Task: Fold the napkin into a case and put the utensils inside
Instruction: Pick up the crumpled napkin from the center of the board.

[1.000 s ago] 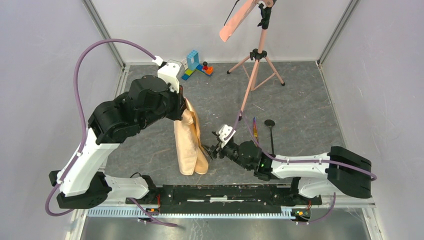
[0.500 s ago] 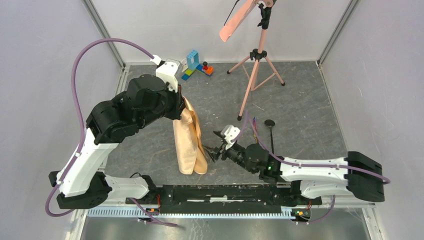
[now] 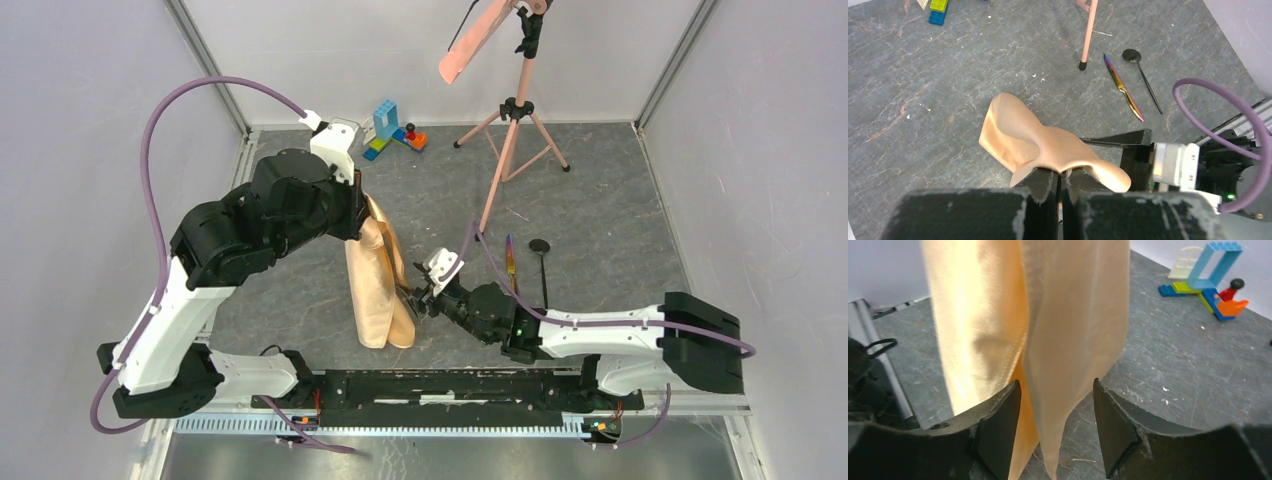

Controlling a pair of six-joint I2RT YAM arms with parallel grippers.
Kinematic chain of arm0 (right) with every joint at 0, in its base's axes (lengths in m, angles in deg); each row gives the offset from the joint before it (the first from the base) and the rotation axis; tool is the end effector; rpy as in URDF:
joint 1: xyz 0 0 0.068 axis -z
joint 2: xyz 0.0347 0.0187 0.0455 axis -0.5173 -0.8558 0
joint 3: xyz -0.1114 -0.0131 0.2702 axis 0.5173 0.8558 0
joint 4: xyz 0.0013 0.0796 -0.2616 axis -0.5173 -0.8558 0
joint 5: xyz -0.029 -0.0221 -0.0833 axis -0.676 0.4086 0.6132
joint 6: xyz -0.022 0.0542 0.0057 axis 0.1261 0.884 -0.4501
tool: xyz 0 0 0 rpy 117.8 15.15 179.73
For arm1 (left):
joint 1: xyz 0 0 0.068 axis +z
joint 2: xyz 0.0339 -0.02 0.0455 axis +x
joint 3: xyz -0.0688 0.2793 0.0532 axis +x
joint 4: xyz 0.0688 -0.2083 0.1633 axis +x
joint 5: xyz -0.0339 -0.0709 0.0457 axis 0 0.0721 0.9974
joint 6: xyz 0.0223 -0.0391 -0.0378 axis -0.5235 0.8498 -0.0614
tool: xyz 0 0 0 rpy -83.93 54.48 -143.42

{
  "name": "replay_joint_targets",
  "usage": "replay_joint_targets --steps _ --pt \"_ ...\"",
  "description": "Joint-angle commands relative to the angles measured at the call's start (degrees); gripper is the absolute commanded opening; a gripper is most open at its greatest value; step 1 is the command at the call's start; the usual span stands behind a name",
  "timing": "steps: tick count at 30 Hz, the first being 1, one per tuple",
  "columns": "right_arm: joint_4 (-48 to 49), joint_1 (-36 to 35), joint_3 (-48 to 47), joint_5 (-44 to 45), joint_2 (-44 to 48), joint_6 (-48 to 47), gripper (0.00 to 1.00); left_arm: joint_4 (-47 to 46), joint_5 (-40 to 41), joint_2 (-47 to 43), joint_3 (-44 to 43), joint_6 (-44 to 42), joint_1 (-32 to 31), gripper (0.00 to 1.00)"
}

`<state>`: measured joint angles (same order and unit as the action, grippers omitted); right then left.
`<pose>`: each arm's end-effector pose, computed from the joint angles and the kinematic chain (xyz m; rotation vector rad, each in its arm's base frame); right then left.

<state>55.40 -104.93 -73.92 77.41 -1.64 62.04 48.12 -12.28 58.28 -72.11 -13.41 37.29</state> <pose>0.0963 0.2737 0.2680 -0.6852 1.4683 0.7241 0.1205 -0.1350 0.5300 0.3947 2.0548 -0.4234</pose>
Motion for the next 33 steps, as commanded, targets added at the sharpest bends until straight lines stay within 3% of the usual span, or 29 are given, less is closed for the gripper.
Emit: replay_joint_targets --steps 1,5,8,9,12,14,20,26,28,30,33 --pt "2.9 -0.14 -3.4 8.46 -3.92 0.01 0.59 -0.64 -0.4 -1.66 -2.76 -3.14 0.33 0.02" --pt "7.9 -0.09 -2.94 11.42 -7.52 -3.04 0.4 -1.33 -0.31 -3.14 -2.64 -3.59 0.33 0.02" --pt "7.91 -0.14 -5.53 14.12 -8.1 -7.25 0.04 -2.39 0.32 -5.23 -1.57 -4.13 0.38 0.02" --pt "6.55 -0.13 -6.85 15.51 -7.5 -9.38 0.0 -2.61 0.84 -6.11 -1.12 -4.3 0.33 0.02" --pt "0.06 -0.14 -11.12 18.15 -2.3 -14.97 0.0 -3.54 1.43 -9.27 0.5 -4.79 0.37 0.02" --pt "-5.83 -0.14 -13.94 15.08 2.41 -16.83 0.0 -4.47 -0.77 -11.67 2.29 -5.48 0.33 0.02" --pt "-23.33 -0.23 -22.32 -12.56 15.52 -15.27 0.0 -8.63 -17.09 -19.76 5.98 -7.43 0.33 0.02" --pt "-24.62 -0.58 -25.61 -33.55 20.71 -11.85 0.0 -11.48 -25.87 -24.99 7.15 -8.19 0.33 0.02" --pt "-23.49 -0.57 -25.18 -31.59 21.38 -12.23 0.0 -13.14 -23.58 -25.6 10.09 -7.4 0.33 0.02" --pt "-20.99 -0.57 -23.1 -21.95 21.71 -13.45 0.0 -14.74 -14.44 -25.3 14.25 -5.2 0.33 0.02" --pt "-15.61 -0.5 -19.64 4.69 19.61 -16.17 0.0 -12.07 8.59 -20.44 20.09 0.83 0.34 0.02"
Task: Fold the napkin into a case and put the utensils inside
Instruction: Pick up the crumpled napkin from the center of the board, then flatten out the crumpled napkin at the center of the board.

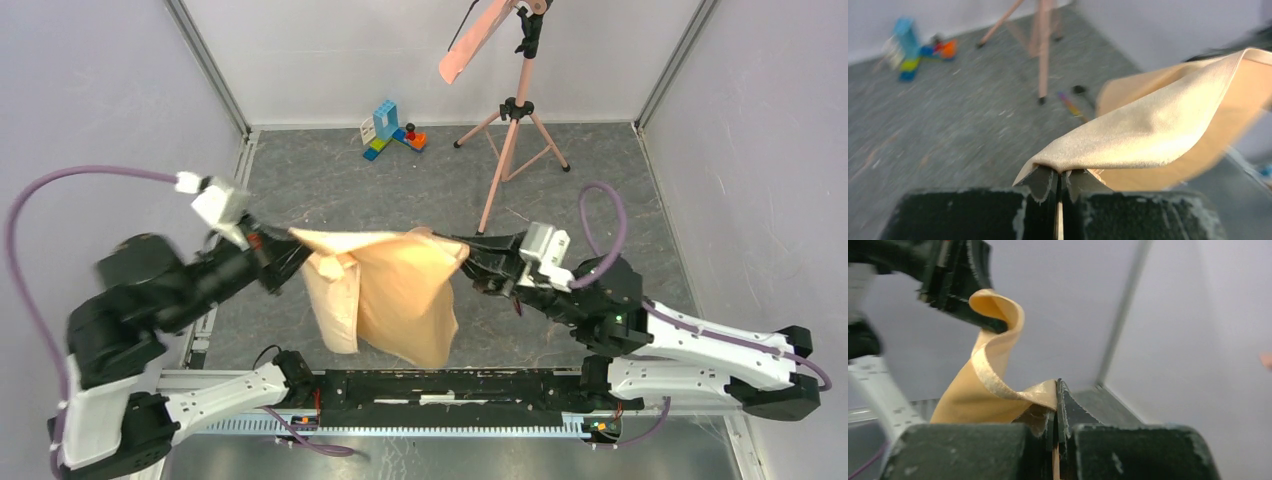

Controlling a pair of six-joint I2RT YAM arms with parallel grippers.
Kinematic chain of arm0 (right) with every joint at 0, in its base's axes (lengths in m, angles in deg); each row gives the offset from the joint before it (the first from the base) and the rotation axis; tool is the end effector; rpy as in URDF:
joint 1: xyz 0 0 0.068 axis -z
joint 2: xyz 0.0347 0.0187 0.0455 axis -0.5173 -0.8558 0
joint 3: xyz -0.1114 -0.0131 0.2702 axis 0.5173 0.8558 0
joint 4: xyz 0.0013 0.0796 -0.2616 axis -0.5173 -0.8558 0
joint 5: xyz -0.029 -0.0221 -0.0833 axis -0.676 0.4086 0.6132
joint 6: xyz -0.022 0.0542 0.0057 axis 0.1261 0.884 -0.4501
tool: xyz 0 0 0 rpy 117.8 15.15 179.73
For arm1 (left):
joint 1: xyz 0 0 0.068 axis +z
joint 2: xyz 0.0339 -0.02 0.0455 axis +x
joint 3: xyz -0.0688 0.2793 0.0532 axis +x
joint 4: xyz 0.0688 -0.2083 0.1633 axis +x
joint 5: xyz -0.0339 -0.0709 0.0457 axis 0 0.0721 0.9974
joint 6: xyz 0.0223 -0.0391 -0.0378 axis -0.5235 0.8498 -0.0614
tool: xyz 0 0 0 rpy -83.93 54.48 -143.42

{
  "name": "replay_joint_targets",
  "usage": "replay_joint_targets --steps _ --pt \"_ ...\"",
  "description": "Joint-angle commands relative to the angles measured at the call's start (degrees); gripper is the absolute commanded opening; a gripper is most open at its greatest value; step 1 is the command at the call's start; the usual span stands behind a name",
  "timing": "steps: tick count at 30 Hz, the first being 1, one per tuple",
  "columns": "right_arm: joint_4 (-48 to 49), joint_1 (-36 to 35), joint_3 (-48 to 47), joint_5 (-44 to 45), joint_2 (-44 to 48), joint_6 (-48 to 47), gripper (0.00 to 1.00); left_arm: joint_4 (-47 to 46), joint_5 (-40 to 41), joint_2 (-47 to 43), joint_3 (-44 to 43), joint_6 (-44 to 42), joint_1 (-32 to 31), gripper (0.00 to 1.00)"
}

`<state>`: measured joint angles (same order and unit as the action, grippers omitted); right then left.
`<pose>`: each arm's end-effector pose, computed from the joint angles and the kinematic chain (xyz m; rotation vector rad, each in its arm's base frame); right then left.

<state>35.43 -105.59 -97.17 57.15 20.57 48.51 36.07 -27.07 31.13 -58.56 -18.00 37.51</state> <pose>0.0544 0.1901 0.4716 -0.7839 0.8809 0.9506 0.0235 -0.0251 0.5351 0.4895 1.6455 -0.8273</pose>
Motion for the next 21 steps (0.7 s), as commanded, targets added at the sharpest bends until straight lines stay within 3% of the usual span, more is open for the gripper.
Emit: replay_joint_targets --steps 1,2,4,8,12,14,15,16,17,18,20,21 --pt "5.74 0.42 3.87 33.23 -4.64 -3.61 0.0 0.84 29.07 8.83 8.18 6.22 0.15 0.02" --pt "8.01 1.06 4.3 40.37 -6.55 -5.95 0.0 0.94 34.69 11.76 9.41 6.15 0.37 0.02" --pt "10.84 3.76 4.15 46.09 -11.64 -9.4 0.0 -0.31 41.07 16.95 11.41 6.45 4.49 0.02" --pt "11.52 13.99 1.64 43.81 -24.25 -6.85 0.0 -7.87 27.82 25.18 15.6 6.02 27.4 0.02" --pt "18.57 20.42 -3.41 42.27 -41.34 -9.5 0.0 -14.63 28.36 40.3 15.79 6.63 38.21 0.04" --pt "20.35 22.11 -12.25 46.6 -53.09 -13.19 0.07 -7.28 22.7 52.94 5.77 9.21 44.58 0.04" --pt "18.42 22.86 -18.18 49.52 -58.31 -14.47 0.17 -4.29 21.08 57.69 0.17 9.78 46.24 0.11" --pt "16.16 23.51 -25.13 51.22 -64.06 -15.57 0.26 -4.56 21.56 61.37 -3.78 9.05 47.25 0.36" --pt "11.62 24.24 -31.47 51.17 -68.56 -15.92 0.4 -5.08 22.09 63.83 -6.52 8.59 48.15 0.5" --pt "2.84 24.87 -40.15 50.11 -73.42 -14.71 0.57 -3.14 21.58 66.22 -10.42 8.76 49.35 0.62" --pt "-15.46 25.55 -53.57 44.75 -78.21 -9.39 0.78 -1.28 17.6 66.87 -13.55 8.13 50.2 0.83" --pt "-19.96 25.69 -54.83 41.51 -77.55 -6.57 0.85 -2.35 15.07 65.41 -12.12 7.31 50.39 0.95"
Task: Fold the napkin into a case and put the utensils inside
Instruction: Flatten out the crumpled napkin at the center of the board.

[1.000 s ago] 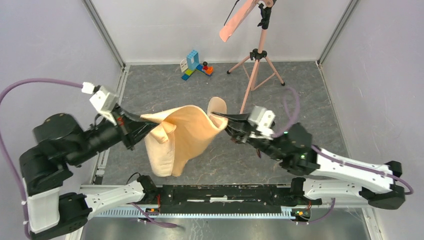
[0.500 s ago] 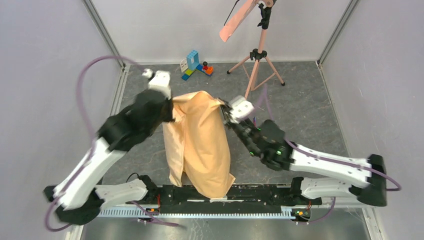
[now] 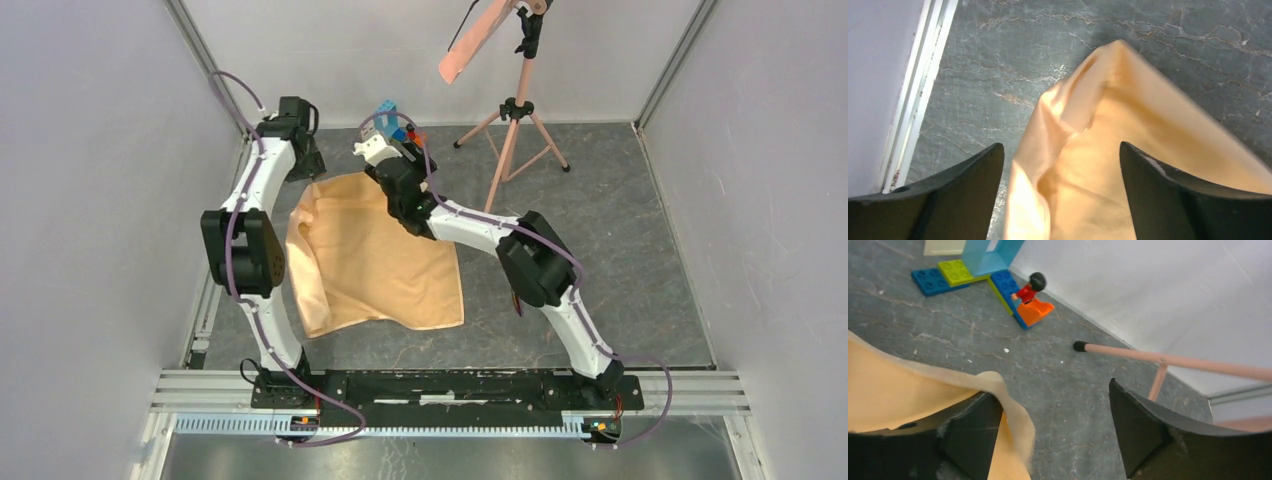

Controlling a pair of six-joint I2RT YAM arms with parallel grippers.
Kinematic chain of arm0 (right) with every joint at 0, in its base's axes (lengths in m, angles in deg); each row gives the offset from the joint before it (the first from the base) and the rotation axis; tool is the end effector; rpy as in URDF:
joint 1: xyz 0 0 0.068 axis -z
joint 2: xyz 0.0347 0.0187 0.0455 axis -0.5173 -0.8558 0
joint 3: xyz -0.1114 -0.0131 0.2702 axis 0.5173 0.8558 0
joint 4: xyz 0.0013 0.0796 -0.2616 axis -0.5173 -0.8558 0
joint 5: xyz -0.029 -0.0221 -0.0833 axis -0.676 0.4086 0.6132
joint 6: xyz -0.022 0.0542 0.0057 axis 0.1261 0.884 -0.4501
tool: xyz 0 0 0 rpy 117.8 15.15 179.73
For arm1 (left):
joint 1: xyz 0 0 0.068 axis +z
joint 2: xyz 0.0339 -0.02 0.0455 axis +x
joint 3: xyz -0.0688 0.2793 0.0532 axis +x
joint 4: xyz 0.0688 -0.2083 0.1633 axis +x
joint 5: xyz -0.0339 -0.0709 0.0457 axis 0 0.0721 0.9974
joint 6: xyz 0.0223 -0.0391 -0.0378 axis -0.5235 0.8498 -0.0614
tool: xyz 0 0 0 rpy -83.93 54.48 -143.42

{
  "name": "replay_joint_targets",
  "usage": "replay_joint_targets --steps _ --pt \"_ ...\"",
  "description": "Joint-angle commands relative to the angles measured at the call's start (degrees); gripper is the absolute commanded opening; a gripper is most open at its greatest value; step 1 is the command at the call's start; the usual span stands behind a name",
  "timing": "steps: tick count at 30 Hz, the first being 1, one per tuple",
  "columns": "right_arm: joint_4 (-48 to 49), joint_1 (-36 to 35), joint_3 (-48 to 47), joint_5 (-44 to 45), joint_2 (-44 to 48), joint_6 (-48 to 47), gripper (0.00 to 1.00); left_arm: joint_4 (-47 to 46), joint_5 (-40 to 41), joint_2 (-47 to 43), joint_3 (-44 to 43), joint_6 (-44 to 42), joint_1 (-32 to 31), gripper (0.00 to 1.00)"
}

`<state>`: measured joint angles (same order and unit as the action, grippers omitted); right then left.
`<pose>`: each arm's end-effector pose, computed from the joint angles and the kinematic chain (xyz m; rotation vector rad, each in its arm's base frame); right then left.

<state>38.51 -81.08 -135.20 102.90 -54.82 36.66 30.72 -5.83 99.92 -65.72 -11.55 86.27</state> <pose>0.3733 0.3949 0.2424 -0.4698 1.6226 -0.3733 0.4397 -0.0101 0.2993 -0.5407 2.4661 0.4174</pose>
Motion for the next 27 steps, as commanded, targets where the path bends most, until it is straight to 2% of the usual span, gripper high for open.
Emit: replay_joint_targets --steps 1,3,5,7,10,14,19,23,27 --pt "-25.47 1.2 -14.16 -7.34 0.11 7.5 0.91 2.4 -9.19 -5.09 -2.84 0.6 1.74 1.0" --pt "-25.28 1.24 -4.12 -14.68 7.12 12.36 0.93 0.95 -12.67 -10.16 2.28 1.27 1.9 1.0" --pt "-20.74 1.39 8.3 -22.38 15.98 18.68 0.98 -2.95 -17.32 -15.81 9.7 2.57 1.88 1.0" --pt "-17.86 1.72 17.09 -28.93 21.07 23.3 0.98 -7.16 -23.8 -20.16 16.39 4.51 1.9 1.0" --pt "-17.52 1.78 22.68 -33.37 24.26 29.54 0.98 -14.29 -34.79 -23.39 25.42 8.18 1.97 1.0" --pt "-14.88 2.02 26.75 -39.04 25.26 33.75 0.98 -20.82 -40.37 -22.01 31.53 13.12 2.62 1.0" --pt "-11.79 1.94 29.3 -46.25 24.29 37.38 0.95 -32.77 -42.95 -16.77 34.46 18.83 3.64 1.0" --pt "-10.63 2.05 30.86 -47.53 22.85 39.86 0.94 -36.39 -33.9 -12.38 32.95 19.6 3.64 0.98" --pt "-8.49 2.19 33.17 -49.01 22.43 40.8 0.93 -39.35 -29.27 -7.45 30.46 21.17 5.71 0.93"
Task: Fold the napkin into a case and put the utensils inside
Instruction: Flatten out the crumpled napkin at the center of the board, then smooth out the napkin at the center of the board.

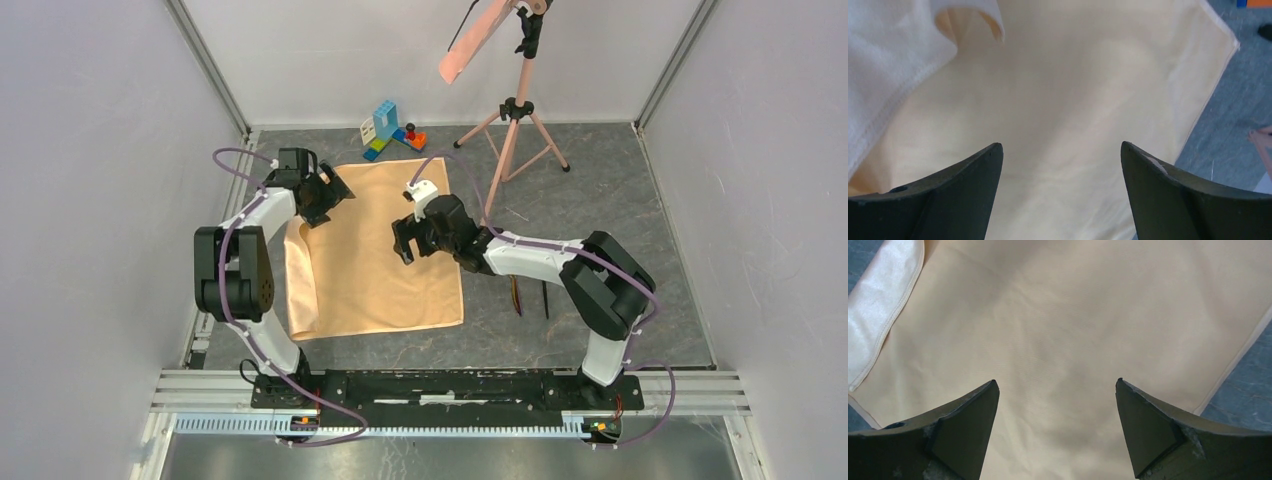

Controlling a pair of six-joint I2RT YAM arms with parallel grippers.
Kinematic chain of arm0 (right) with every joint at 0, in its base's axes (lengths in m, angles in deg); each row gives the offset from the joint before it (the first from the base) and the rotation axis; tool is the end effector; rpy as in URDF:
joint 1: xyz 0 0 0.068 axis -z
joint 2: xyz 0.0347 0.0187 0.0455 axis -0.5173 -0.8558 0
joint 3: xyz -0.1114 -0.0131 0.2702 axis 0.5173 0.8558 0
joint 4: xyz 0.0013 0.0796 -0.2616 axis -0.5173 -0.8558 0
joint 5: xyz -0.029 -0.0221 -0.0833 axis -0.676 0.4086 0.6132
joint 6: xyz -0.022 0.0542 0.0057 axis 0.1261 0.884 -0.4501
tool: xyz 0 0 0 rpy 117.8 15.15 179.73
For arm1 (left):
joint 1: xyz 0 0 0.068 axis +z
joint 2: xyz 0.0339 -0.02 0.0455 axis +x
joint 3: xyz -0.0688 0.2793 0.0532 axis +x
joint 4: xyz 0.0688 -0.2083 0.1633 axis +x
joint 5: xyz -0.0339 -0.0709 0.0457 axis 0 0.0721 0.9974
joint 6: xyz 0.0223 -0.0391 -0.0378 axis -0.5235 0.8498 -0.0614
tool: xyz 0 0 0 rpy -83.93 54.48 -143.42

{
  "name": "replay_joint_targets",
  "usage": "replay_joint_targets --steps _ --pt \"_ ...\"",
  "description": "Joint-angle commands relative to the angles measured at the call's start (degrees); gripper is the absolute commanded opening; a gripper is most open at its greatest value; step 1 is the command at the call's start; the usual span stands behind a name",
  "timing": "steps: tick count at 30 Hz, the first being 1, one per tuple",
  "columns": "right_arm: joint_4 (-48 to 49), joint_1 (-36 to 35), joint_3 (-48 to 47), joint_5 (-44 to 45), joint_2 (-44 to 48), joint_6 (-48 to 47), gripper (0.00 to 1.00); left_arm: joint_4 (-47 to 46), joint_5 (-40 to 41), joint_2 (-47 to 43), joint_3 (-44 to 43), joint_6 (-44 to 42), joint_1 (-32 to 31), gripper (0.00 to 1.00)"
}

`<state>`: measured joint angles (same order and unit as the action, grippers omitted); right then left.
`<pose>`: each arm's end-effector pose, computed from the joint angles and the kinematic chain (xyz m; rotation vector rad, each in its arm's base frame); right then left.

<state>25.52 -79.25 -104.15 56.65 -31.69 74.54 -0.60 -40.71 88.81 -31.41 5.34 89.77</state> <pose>0.2846 0.3157 0.2149 -0.6145 2.0651 0.6227 0.3875 -0.0083 0.2140 -0.7678 2.4194 -0.4759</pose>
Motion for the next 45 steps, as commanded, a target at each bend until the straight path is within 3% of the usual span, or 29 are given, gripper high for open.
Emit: replay_joint_targets --steps 1,7,11,15,19,23,26,29,31,39,43,45 --pt "4.81 0.65 2.46 -2.83 -0.88 3.2 0.93 -8.44 6.51 5.14 -4.88 4.7 2.74 0.9" --pt "4.11 2.01 3.0 -4.03 -1.34 2.95 0.91 -4.96 13.51 16.2 -19.34 -0.12 8.66 0.88" --pt "3.68 2.21 4.35 -2.97 -0.12 2.06 0.91 6.28 16.94 24.45 -39.87 -7.48 12.68 0.92" --pt "3.4 2.22 5.4 -2.8 0.37 1.82 0.91 16.97 24.23 24.61 -52.61 -11.55 12.98 0.98" --pt "3.97 2.22 6.35 -2.44 0.7 2.16 0.91 18.81 13.12 16.61 -44.01 -8.08 12.14 1.0" --pt "4.41 2.22 6.91 -2.78 1.99 2.42 0.91 15.17 15.69 10.03 -31.45 -11.69 8.4 0.95" --pt "5.07 2.21 7.96 -2.46 3.03 2.47 0.9 15.06 18.02 8.78 -27.9 -14.0 5.68 0.95" --pt "5.08 2.22 8.24 -2.09 3.18 2.49 0.91 15.36 20.6 10.49 -27.51 -15.33 2.68 0.94" --pt "5.0 2.3 8.74 -1.94 3.43 2.46 0.91 15.69 21.17 12.52 -28.1 -15.69 1.4 0.88" --pt "6.19 2.52 12.19 -1.74 5.29 2.51 0.91 18.85 25.58 19.01 -32.9 -17.1 0.87 0.79" --pt "6.47 2.72 12.17 -1.92 4.76 2.69 0.91 20.05 24.12 21.9 -35.72 -16.62 1.0 0.64" --pt "6.61 2.83 12.23 -1.92 4.59 2.65 0.91 20.53 24.36 23.31 -37.76 -16.4 0.93 0.49"
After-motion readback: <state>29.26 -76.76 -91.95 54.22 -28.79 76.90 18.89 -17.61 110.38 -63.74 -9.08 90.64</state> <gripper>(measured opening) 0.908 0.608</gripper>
